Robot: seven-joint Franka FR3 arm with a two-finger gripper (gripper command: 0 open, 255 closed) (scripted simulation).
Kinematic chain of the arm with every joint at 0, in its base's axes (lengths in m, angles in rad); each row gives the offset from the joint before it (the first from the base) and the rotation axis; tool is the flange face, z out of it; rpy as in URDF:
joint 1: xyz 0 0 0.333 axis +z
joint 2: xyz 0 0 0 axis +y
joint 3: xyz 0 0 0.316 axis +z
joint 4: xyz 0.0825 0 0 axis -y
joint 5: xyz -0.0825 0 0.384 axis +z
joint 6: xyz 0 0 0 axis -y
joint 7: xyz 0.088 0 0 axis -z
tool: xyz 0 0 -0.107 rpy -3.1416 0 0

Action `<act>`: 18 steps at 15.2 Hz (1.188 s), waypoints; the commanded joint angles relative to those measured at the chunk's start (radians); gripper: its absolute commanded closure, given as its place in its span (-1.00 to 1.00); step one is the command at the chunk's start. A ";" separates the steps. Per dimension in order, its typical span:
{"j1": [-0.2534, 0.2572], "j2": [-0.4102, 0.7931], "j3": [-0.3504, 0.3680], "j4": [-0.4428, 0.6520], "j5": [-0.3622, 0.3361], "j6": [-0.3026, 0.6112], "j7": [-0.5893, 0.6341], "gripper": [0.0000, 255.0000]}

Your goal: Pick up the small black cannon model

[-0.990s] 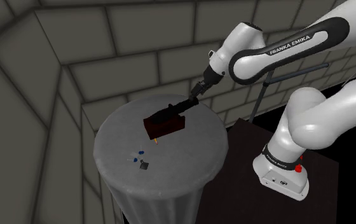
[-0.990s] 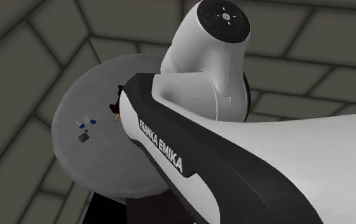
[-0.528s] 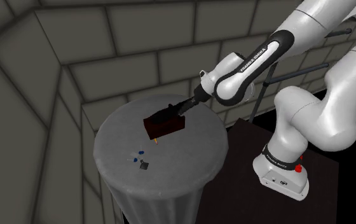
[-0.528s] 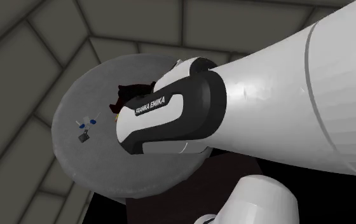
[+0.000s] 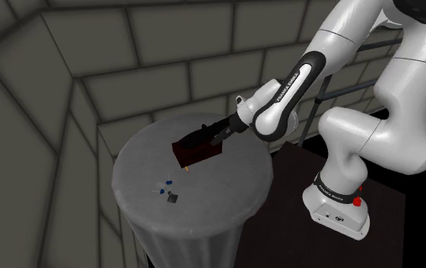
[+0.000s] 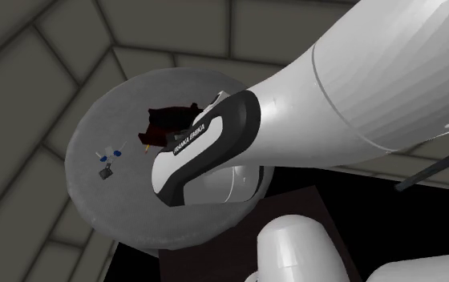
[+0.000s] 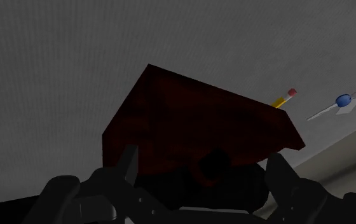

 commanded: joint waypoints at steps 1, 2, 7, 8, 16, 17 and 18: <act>0.105 0.000 -0.116 0.006 -0.019 0.032 0.000 -1.00; 0.105 0.000 -0.116 0.006 -0.017 0.032 -0.002 -1.00; 0.102 0.000 -0.112 0.005 -0.016 0.033 -0.001 1.00; 0.102 -0.001 -0.113 0.004 -0.017 0.033 -0.002 1.00; -0.158 0.000 0.167 -0.001 0.023 -0.055 0.000 1.00; -0.221 -0.004 0.235 -0.001 0.037 -0.077 -0.004 1.00; -0.281 -0.009 0.302 -0.001 0.052 -0.100 -0.007 1.00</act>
